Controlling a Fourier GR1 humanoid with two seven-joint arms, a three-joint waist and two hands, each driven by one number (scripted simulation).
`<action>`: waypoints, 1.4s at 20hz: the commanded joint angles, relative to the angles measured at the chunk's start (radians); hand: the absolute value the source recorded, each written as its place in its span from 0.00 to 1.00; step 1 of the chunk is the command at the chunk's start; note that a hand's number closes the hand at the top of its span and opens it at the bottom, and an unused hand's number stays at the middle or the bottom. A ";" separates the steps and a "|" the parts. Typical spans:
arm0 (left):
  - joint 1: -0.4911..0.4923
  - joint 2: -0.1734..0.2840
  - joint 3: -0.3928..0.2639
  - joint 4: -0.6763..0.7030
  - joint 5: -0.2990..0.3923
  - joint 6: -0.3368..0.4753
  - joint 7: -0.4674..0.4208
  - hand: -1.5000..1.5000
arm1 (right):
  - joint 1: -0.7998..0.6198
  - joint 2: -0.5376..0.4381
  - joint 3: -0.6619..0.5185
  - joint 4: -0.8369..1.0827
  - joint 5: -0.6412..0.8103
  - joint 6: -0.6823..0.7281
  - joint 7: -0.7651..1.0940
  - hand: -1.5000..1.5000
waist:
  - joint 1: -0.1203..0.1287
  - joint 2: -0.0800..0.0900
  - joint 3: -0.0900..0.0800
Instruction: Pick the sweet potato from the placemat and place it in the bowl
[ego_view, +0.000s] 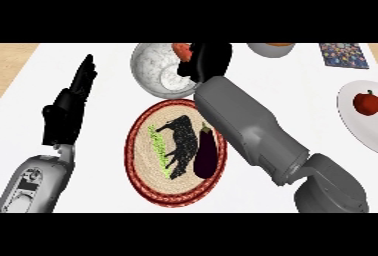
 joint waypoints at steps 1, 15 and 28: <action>0.000 -0.013 -0.013 -0.009 -0.017 0.010 -0.001 0.50 | 0.040 0.002 -0.078 0.023 -0.077 -0.072 -0.020 1.00 | 0.013 0.009 0.002; -0.005 -0.023 -0.006 -0.054 -0.017 0.016 0.059 0.50 | 0.145 -0.002 -0.314 -0.102 -0.295 -0.178 -0.547 0.00 | -0.011 0.002 0.004; 0.090 -0.002 0.075 -0.025 -0.010 0.003 -0.004 0.50 | 0.437 0.002 -0.485 -0.442 -0.519 -0.079 -0.958 0.00 | -0.096 -0.032 0.002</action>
